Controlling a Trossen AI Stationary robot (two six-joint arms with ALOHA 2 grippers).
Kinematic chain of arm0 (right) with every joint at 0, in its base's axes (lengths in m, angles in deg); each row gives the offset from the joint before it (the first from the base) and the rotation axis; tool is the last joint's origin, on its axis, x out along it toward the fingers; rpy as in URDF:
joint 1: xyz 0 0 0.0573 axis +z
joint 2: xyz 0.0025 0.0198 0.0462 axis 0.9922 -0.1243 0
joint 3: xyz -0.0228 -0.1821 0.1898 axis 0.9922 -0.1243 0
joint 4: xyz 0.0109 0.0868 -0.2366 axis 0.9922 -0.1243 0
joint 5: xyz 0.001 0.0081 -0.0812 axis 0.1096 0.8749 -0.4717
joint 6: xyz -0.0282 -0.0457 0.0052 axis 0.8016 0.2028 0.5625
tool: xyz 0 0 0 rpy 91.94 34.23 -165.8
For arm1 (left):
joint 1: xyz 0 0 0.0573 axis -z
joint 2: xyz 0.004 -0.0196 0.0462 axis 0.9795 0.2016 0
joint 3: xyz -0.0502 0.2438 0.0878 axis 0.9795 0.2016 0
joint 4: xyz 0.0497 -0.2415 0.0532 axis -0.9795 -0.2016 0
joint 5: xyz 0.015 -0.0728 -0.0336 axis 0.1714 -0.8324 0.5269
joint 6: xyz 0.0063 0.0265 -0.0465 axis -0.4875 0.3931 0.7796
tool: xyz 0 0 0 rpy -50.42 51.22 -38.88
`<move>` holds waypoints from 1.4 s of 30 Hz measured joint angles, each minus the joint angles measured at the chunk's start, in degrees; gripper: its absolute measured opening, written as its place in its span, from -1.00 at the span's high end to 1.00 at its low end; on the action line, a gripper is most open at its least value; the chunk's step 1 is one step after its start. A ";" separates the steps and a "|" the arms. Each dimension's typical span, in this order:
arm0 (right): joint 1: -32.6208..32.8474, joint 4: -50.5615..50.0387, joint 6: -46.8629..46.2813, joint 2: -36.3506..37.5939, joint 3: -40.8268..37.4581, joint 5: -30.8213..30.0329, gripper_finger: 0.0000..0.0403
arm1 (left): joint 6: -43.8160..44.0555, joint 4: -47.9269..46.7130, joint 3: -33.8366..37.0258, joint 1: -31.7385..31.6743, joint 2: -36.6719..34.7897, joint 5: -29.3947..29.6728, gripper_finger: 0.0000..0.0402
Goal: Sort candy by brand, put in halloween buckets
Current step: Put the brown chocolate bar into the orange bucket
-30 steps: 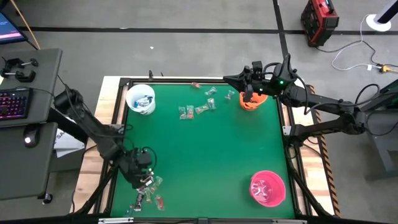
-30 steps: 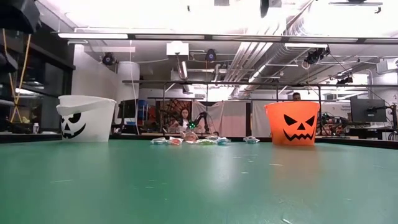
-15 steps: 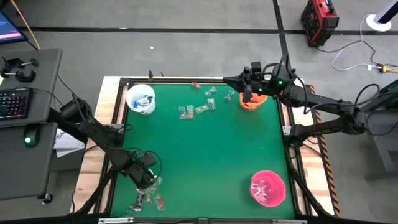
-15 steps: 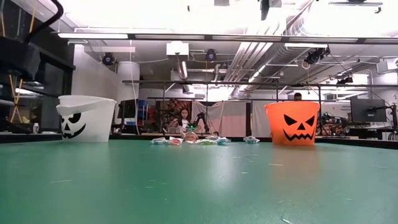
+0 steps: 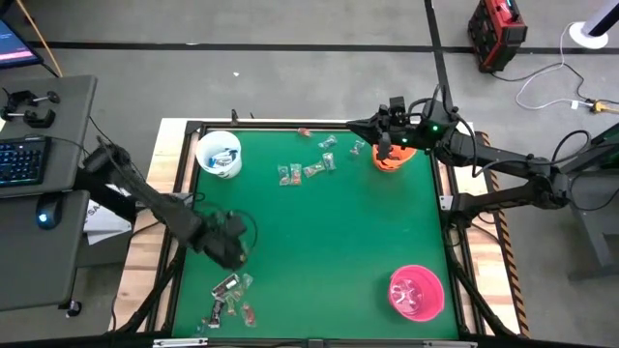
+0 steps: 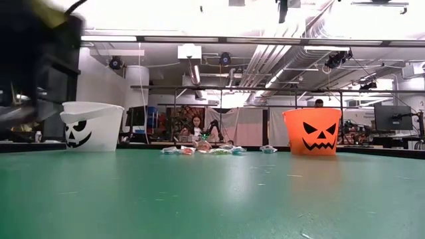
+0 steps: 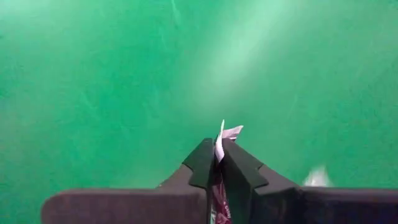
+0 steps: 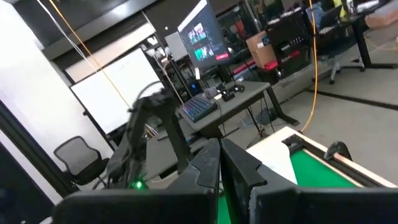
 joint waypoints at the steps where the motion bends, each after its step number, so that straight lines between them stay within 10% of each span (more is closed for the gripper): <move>1: 0.00 0.74 0.00 0.00 0.00 0.01 0.97 | -2.36 0.04 -0.86 -2.08 -1.87 2.55 0.95; 8: 0.00 6.93 -0.59 0.00 0.00 0.17 0.97 | -28.74 15.34 -4.16 -21.88 -7.44 9.53 0.99; 16: 0.00 18.97 -5.14 -0.02 0.00 0.33 0.97 | -50.52 49.98 -11.33 -39.42 7.58 1.91 1.00; 31: 0.00 24.39 -0.89 -0.02 0.02 0.26 0.97 | -58.22 58.64 -53.02 -47.98 51.26 -11.08 1.00; 42: 0.00 21.22 -1.13 -0.02 0.02 0.25 0.97 | -54.22 59.91 -73.50 -51.67 66.51 -15.06 0.69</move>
